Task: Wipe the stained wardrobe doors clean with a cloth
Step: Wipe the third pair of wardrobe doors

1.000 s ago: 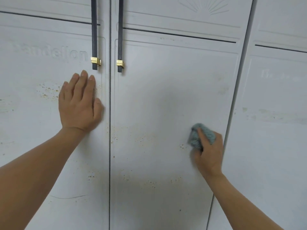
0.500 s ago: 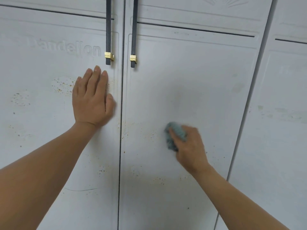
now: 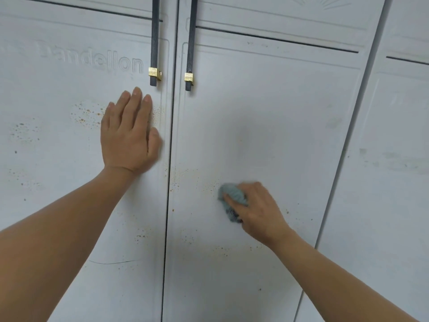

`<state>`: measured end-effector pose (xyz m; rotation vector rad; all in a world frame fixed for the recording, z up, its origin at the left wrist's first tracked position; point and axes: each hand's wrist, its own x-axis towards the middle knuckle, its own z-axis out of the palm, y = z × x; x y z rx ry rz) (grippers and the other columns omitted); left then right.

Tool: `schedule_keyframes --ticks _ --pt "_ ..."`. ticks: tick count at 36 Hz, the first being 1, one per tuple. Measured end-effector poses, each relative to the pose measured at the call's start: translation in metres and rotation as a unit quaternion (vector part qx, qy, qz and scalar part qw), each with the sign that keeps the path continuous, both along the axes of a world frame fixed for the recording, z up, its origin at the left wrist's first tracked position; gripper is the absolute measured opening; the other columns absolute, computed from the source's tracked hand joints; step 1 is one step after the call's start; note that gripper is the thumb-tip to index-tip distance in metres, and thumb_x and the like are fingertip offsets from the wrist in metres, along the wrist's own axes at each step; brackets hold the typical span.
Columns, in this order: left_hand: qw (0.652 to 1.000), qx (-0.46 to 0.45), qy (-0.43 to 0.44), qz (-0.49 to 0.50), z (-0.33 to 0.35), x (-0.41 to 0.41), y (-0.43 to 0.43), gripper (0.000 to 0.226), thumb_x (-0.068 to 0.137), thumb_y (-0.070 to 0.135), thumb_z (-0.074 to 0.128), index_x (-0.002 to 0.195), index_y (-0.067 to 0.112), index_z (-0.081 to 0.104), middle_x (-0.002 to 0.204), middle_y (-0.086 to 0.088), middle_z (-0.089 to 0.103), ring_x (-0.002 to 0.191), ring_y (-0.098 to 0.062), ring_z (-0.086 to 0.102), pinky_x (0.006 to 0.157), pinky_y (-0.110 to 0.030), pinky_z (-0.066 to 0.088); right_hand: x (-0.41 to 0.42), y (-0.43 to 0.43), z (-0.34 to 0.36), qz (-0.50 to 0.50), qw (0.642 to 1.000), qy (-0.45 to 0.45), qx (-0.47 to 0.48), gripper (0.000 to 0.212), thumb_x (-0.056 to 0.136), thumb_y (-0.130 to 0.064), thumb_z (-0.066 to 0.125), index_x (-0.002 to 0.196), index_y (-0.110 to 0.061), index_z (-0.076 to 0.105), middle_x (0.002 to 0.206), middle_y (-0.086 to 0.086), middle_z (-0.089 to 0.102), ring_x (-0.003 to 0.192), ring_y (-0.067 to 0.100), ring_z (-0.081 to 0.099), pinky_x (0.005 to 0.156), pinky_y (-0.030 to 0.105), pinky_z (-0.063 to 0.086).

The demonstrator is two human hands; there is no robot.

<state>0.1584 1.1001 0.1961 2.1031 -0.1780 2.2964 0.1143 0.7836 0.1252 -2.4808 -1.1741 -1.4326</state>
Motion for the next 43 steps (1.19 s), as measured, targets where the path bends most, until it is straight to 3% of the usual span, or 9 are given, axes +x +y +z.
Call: schedule_keyframes --ticks 6,12,15,18,21,24,29,34,43 --pt "1.0 0.001 -0.001 0.0 0.0 0.0 0.001 0.06 0.098 0.027 0.047 0.156 0.008 0.045 0.162 -0.016 0.043 0.151 -0.036 0.037 0.125 -0.052 0.026 0.017 -0.013 -0.011 -0.075 0.994 -0.012 0.082 0.06 0.068 0.001 0.082 0.126 -0.006 0.068 0.116 0.019 0.055 0.097 0.037 0.053 0.076 0.043 0.054" --pt "1.0 0.0 0.001 -0.001 0.0 0.0 0.001 0.061 0.098 0.027 0.047 0.156 0.008 0.045 0.162 -0.016 0.042 0.151 -0.035 0.036 0.126 -0.051 0.024 0.005 -0.004 0.017 -0.015 0.997 -0.037 -0.064 0.019 0.099 -0.013 0.055 0.1 -0.02 0.073 0.086 0.003 0.066 0.073 0.021 0.064 0.059 0.033 0.05" --pt "1.0 -0.001 0.001 -0.001 0.0 0.0 0.0 0.061 0.098 0.027 0.047 0.156 0.008 0.045 0.162 -0.015 0.042 0.151 -0.034 0.036 0.127 -0.051 0.024 0.009 -0.005 0.051 -0.071 0.984 -0.103 0.126 0.015 0.1 -0.01 0.061 0.105 -0.009 0.075 0.087 0.017 0.067 0.076 0.023 0.06 0.062 0.032 0.045" --pt "1.0 -0.002 0.002 -0.002 0.0 -0.002 -0.001 0.06 0.098 0.027 0.047 0.155 0.008 0.045 0.162 -0.015 0.043 0.152 -0.034 0.035 0.126 -0.051 0.025 0.021 0.003 0.043 -0.124 0.958 -0.081 0.247 0.049 0.087 -0.002 0.061 0.135 -0.006 0.06 0.116 0.026 0.053 0.104 0.034 0.051 0.085 0.032 0.041" --pt "1.0 -0.004 0.006 -0.005 0.0 -0.003 -0.001 0.061 0.098 0.027 0.047 0.156 0.008 0.045 0.162 -0.015 0.042 0.152 -0.034 0.035 0.126 -0.052 0.024 0.011 0.02 0.019 -0.036 0.992 -0.01 0.123 0.026 0.101 -0.016 0.054 0.118 -0.006 0.07 0.097 0.024 0.062 0.085 0.031 0.059 0.07 0.042 0.048" --pt "1.0 -0.003 0.008 -0.005 0.0 -0.002 0.0 0.061 0.098 0.027 0.047 0.156 0.008 0.045 0.163 -0.015 0.042 0.152 -0.034 0.035 0.127 -0.051 0.024 0.01 0.013 0.004 -0.006 0.999 -0.011 -0.033 0.035 0.095 -0.014 0.051 0.125 -0.008 0.068 0.098 0.015 0.063 0.085 0.031 0.056 0.069 0.042 0.051" --pt "1.0 -0.007 0.003 0.0 -0.001 -0.001 -0.001 0.06 0.097 0.026 0.048 0.155 0.008 0.046 0.162 -0.015 0.043 0.151 -0.034 0.036 0.127 -0.05 0.024 0.014 0.006 0.005 -0.03 0.989 0.007 0.142 0.051 0.078 -0.003 0.076 0.128 -0.006 0.067 0.109 0.019 0.061 0.097 0.029 0.052 0.07 0.04 0.055" --pt "1.0 -0.004 0.007 0.0 0.0 -0.002 -0.001 0.061 0.097 0.026 0.048 0.155 0.008 0.045 0.162 -0.015 0.042 0.152 -0.034 0.036 0.127 -0.049 0.022 0.009 0.009 0.0 0.002 1.0 -0.01 -0.026 0.033 0.092 -0.009 0.057 0.119 -0.018 0.073 0.102 0.012 0.066 0.091 0.029 0.06 0.073 0.037 0.05" --pt "1.0 -0.004 0.004 0.008 0.001 -0.004 -0.002 0.061 0.096 0.025 0.049 0.155 0.008 0.047 0.161 -0.015 0.044 0.151 -0.034 0.037 0.126 -0.051 0.025 0.027 0.006 0.069 -0.123 0.936 -0.092 0.318 0.051 0.087 -0.015 0.052 0.137 -0.012 0.06 0.125 0.027 0.049 0.112 0.041 0.05 0.094 0.038 0.045"
